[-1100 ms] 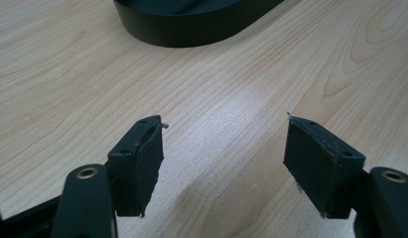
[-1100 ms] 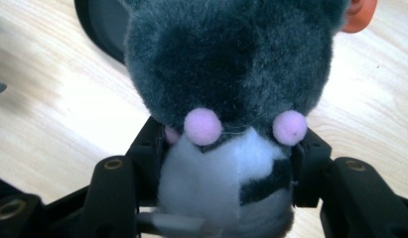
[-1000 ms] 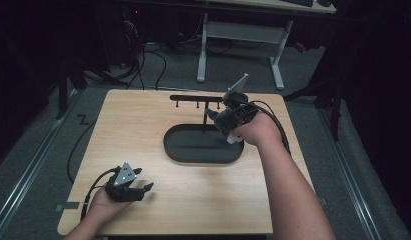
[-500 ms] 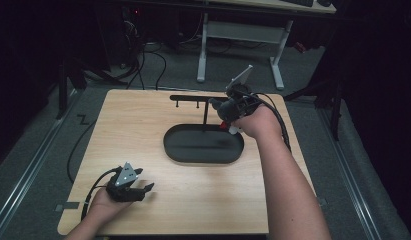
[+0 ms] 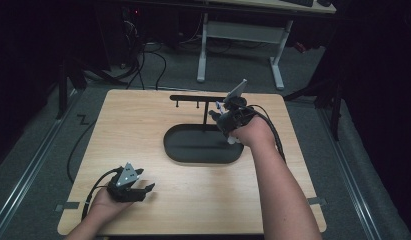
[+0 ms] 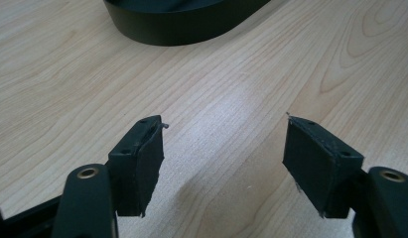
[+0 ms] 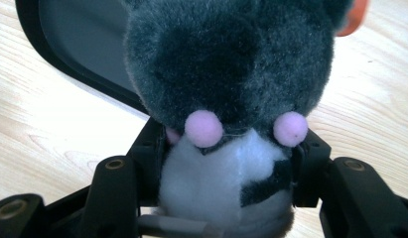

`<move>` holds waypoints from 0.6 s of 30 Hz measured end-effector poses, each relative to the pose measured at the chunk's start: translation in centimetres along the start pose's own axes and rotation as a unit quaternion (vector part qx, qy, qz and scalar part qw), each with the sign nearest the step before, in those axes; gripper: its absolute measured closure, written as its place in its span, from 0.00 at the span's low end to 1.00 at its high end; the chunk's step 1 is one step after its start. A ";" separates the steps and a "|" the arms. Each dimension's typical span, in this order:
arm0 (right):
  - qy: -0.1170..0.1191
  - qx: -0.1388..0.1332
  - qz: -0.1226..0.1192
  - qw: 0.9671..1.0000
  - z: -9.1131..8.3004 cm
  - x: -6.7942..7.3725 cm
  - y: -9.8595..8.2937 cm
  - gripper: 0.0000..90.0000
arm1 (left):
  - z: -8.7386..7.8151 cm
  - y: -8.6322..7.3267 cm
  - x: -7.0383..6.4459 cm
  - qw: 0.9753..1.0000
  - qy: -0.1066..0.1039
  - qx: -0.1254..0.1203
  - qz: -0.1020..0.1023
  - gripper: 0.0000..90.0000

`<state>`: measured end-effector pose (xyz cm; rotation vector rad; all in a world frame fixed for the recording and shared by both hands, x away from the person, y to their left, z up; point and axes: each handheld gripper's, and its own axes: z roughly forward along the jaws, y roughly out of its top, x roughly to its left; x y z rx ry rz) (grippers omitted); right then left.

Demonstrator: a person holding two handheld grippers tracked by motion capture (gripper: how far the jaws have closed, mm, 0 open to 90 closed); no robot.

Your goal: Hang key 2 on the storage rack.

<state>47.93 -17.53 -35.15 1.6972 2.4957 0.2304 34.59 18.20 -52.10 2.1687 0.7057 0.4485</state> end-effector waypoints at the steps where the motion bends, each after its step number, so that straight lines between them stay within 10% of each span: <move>1: 0.004 -0.004 0.001 1.000 0.7 0.0 0.0 0.51 | 0.1 0.0 0.0 1.000 0.000 0.002 0.000 0.36; 18: 0.016 -0.026 0.019 0.999 3.5 -0.2 -0.2 0.37 | 0.0 0.0 -0.1 1.000 0.001 0.004 0.005 0.36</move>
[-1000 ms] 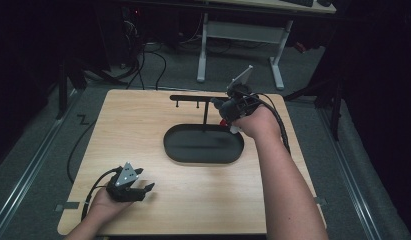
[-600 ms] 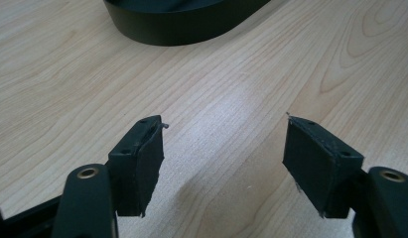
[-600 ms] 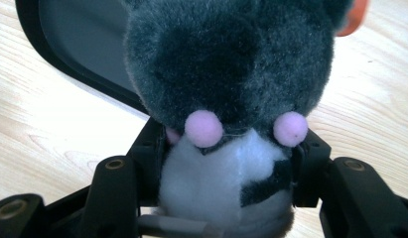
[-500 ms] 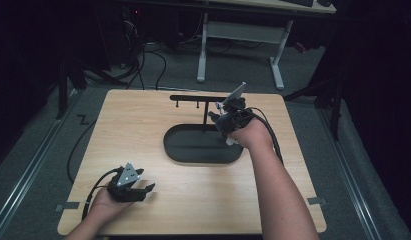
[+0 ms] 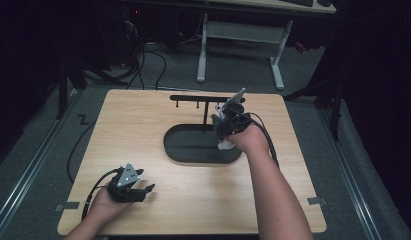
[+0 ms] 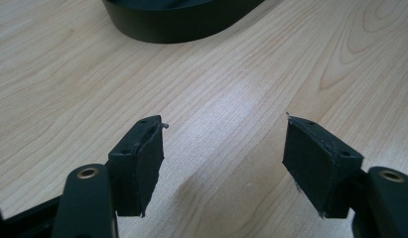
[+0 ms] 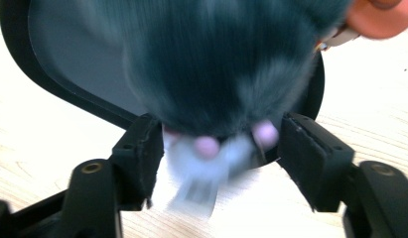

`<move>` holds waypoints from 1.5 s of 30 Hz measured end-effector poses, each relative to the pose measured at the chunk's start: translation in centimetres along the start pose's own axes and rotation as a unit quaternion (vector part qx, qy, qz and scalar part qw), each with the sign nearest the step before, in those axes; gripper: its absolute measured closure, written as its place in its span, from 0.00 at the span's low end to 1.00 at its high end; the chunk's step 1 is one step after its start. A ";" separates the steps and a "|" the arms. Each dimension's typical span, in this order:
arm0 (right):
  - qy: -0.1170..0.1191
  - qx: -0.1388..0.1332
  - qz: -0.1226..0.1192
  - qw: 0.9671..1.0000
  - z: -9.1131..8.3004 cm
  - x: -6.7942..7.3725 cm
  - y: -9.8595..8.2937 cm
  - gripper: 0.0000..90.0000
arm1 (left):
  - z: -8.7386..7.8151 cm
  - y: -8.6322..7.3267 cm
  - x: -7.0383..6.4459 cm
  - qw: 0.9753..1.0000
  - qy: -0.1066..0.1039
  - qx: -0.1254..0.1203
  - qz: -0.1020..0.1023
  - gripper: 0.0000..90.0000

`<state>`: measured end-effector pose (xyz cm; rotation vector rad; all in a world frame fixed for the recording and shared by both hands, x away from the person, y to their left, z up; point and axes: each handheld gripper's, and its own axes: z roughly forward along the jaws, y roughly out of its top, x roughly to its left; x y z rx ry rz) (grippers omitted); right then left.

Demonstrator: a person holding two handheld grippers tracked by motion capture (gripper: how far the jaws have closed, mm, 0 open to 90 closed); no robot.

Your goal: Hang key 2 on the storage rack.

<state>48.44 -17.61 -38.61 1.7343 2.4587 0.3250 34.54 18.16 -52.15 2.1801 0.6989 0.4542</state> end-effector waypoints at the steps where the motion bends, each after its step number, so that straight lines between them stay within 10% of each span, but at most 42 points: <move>1: 0.000 0.000 0.000 1.000 0.0 0.0 0.0 0.37 | 0.0 0.0 0.0 1.000 0.000 0.000 0.000 0.36; 12: 0.006 -0.026 -0.005 1.000 -0.7 -0.6 -2.2 0.32 | 0.1 0.1 -0.2 1.000 -0.005 0.002 0.000 0.36; 28: 0.009 -0.090 -0.033 0.995 3.1 -1.8 -9.2 0.35 | 0.2 0.4 -0.9 0.999 -0.032 -0.005 -0.015 0.36; 38: 0.056 -0.180 -0.031 0.982 6.3 -2.4 -15.0 0.35 | 0.5 0.6 -2.2 0.999 -0.040 -0.002 -0.002 0.36; 45: 0.080 -0.260 0.023 0.962 8.5 -2.9 -20.7 0.28 | 0.7 0.7 -2.8 0.999 -0.046 -0.001 0.003 0.36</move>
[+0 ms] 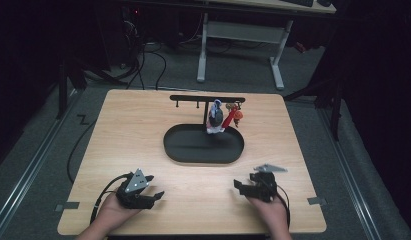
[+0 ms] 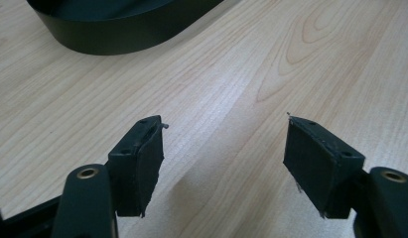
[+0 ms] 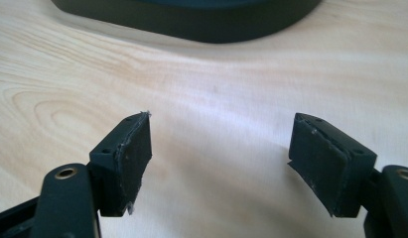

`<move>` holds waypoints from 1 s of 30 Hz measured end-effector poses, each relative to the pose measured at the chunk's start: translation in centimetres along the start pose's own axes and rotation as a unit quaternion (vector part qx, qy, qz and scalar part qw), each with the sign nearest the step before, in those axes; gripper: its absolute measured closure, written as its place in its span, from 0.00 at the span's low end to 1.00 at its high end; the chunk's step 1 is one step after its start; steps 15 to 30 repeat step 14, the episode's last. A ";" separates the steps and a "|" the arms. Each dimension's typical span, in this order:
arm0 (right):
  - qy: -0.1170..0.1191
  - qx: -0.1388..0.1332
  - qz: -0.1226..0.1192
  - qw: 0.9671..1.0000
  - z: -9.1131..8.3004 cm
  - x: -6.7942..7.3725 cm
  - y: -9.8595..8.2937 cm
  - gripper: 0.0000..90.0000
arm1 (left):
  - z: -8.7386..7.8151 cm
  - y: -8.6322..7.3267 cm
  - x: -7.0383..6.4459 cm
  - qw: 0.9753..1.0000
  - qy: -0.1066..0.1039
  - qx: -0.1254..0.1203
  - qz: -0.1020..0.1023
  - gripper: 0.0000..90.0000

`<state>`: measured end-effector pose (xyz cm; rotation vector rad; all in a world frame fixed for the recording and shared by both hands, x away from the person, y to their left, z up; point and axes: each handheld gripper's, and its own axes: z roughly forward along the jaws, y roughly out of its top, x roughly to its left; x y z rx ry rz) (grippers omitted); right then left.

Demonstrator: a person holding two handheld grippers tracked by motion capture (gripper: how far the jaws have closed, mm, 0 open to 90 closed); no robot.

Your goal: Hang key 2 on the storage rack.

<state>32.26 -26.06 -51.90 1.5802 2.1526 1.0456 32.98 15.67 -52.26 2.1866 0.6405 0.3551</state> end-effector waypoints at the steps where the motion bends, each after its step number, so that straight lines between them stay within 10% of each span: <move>1: -0.001 -0.025 -0.002 1.000 -0.4 0.2 -1.4 0.29 | 0.0 0.1 -0.1 1.000 -0.001 -0.001 -0.002 0.36; 4: -0.012 -0.040 -0.057 0.997 -2.1 1.3 -1.4 0.20 | 0.3 0.2 -0.2 1.000 -0.005 -0.001 0.000 0.36; 5: -0.031 -0.082 -0.054 0.995 -3.0 1.4 -1.4 0.22 | 0.5 0.3 -0.3 1.000 -0.004 0.000 0.003 0.36; 30: -0.019 -0.049 -0.062 0.997 -1.1 1.3 -2.0 0.16 | 0.6 0.5 -0.6 1.000 0.005 0.000 0.014 0.34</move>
